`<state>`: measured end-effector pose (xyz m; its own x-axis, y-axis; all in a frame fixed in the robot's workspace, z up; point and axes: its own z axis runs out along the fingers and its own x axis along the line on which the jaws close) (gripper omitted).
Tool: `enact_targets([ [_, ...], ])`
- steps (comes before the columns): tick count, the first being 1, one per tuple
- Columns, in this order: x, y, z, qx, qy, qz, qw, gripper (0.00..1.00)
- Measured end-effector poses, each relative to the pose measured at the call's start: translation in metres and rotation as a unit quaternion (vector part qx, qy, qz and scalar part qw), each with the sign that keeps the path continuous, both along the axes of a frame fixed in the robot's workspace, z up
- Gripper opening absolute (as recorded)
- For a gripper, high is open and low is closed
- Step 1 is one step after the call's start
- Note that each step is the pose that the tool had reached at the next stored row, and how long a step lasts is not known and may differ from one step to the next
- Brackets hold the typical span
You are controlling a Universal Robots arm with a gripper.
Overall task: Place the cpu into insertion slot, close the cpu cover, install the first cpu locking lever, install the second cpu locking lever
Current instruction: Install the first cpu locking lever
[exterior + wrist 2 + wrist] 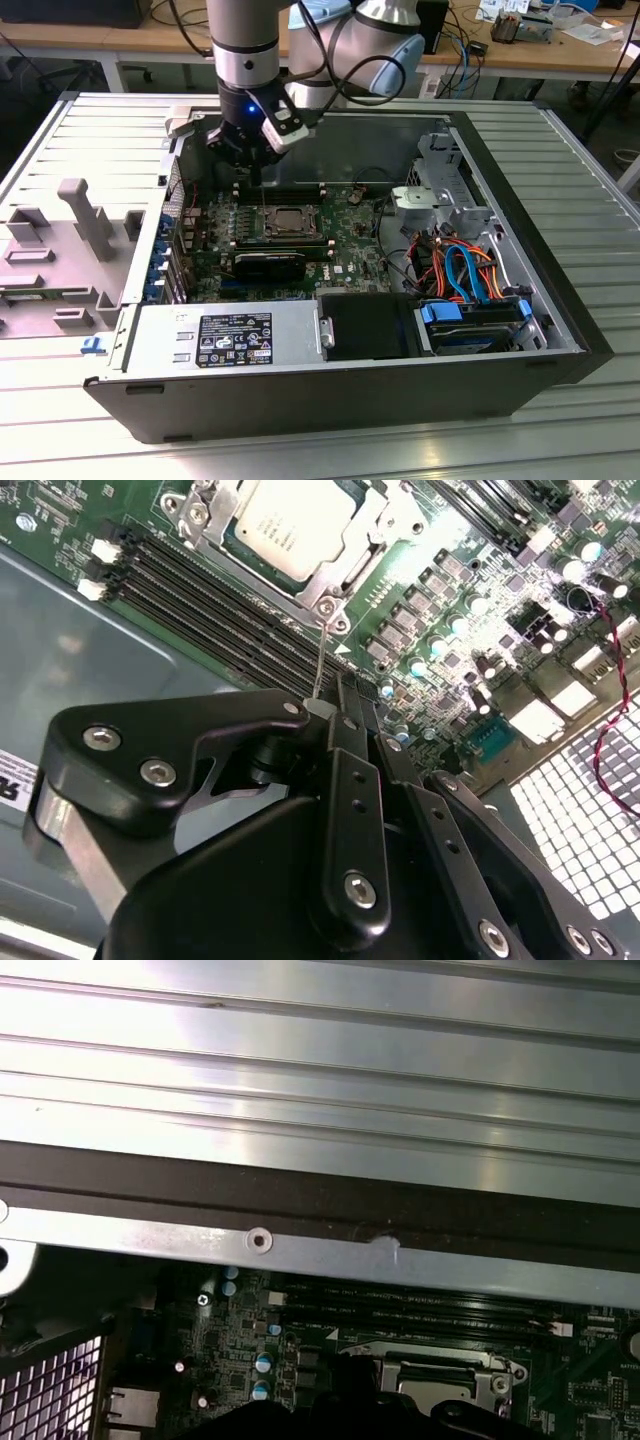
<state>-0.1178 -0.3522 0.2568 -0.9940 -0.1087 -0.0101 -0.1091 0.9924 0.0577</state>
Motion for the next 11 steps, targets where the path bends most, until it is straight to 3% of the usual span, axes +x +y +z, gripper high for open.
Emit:
enact_targets([
  [11,0.0109,0.0,0.0,0.0,0.0,0.0,1.0,0.11],
])
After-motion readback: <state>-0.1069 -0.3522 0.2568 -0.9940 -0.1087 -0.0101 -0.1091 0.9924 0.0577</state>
